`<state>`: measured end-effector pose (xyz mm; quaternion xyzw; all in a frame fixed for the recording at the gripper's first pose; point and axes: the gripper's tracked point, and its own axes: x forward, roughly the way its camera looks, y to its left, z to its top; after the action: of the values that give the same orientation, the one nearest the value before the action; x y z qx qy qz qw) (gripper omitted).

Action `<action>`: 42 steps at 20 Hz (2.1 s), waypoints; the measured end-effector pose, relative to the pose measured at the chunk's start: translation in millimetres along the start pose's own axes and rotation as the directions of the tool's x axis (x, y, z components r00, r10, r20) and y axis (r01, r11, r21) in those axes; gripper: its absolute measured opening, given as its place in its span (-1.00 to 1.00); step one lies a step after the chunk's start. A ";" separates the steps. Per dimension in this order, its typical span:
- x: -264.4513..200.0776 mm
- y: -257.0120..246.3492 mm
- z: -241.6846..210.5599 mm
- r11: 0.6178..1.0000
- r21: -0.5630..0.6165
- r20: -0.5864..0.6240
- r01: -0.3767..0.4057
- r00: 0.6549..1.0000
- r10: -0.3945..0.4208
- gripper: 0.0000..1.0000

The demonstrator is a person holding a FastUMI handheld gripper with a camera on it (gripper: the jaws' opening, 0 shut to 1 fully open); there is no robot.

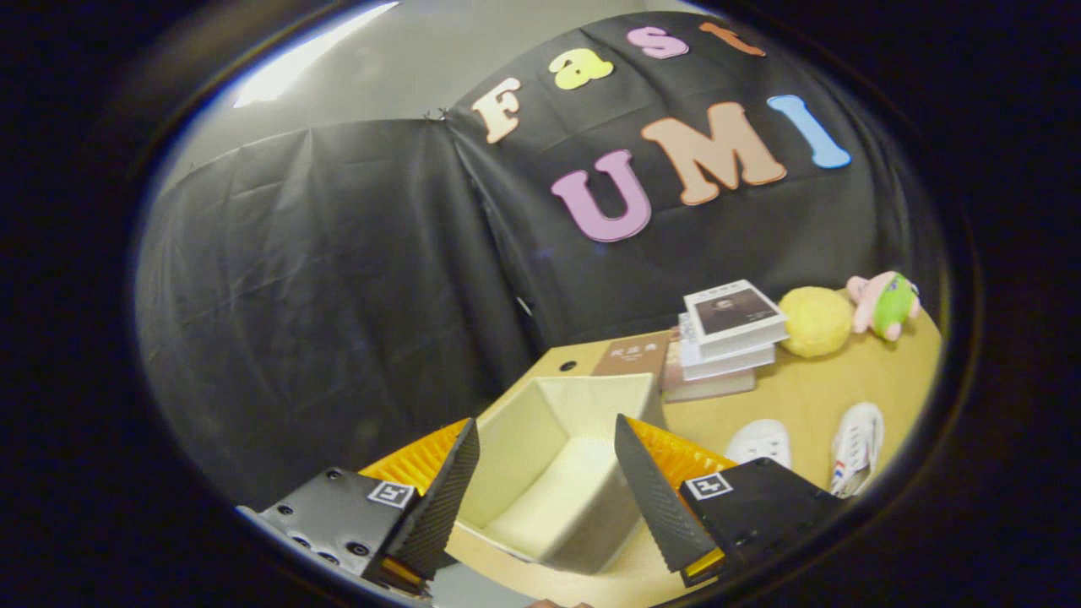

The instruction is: Open the storage box then place both shoes into the box .Put the left shoe in first, then the right shoe, with the right side of both shoes facing outward in a uniform manner.

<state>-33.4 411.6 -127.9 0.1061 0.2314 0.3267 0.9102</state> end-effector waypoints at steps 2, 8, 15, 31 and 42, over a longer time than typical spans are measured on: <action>-6.7 -35.8 -5.5 0.997 -0.024 -0.008 0.077 0.997 -0.077 1.00; -17.9 -129.2 -41.6 0.960 -0.085 -0.089 0.267 0.958 -0.274 0.99; -17.3 -192.8 -92.3 0.918 -0.137 -0.199 0.373 0.897 -0.394 0.97; 0.9 -206.3 -147.9 0.910 -0.124 -0.408 0.395 0.816 -0.410 -0.37; 5.4 -203.1 -147.4 0.910 0.158 -0.428 0.383 0.857 -0.287 -0.88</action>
<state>8.8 266.1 -328.1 0.1036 0.4628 0.1467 0.8681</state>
